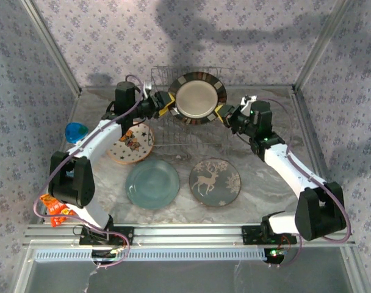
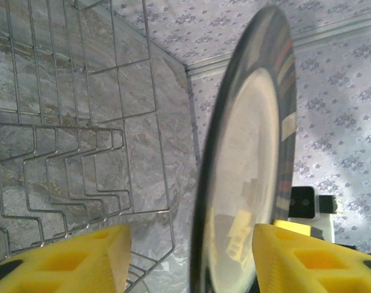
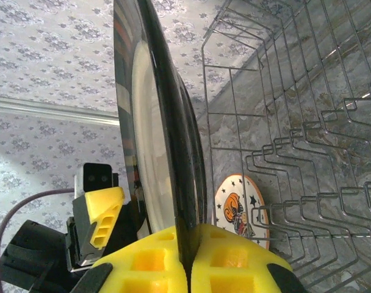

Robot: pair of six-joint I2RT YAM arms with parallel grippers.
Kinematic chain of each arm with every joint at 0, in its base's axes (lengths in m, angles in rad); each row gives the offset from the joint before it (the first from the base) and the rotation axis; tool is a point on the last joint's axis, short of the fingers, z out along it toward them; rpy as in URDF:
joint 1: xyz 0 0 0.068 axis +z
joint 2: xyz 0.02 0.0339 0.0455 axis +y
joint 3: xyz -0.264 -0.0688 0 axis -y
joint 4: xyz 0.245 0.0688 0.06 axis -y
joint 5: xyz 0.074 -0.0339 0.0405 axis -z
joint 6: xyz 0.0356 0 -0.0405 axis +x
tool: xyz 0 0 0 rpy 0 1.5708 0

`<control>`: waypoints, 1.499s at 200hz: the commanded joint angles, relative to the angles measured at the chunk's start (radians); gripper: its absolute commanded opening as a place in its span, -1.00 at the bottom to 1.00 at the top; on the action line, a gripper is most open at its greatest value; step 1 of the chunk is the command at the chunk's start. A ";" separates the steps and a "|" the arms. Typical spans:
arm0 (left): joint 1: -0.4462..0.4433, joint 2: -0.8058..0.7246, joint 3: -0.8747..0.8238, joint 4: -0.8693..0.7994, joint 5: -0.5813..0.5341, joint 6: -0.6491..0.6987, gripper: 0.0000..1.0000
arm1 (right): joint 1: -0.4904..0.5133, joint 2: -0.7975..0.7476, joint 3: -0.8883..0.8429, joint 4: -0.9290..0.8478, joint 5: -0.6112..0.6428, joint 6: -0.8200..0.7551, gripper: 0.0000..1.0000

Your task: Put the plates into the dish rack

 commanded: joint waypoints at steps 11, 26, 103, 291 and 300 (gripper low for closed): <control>0.005 0.014 0.026 0.044 0.034 -0.009 -0.17 | 0.018 -0.002 0.082 0.197 -0.003 0.017 -1.00; 0.006 0.018 0.026 0.043 0.039 -0.009 -0.33 | 0.023 0.009 0.086 0.204 -0.005 0.019 -1.00; 0.026 0.014 0.024 0.038 0.051 -0.003 -1.00 | 0.025 0.037 0.086 0.197 -0.011 0.017 -1.00; 0.071 -0.008 0.107 0.013 0.161 0.049 -1.00 | -0.123 0.153 0.219 -0.173 -0.239 -0.215 1.00; 0.071 -0.010 0.118 -0.005 0.171 0.071 -1.00 | -0.137 0.154 0.229 -0.206 -0.258 -0.242 1.00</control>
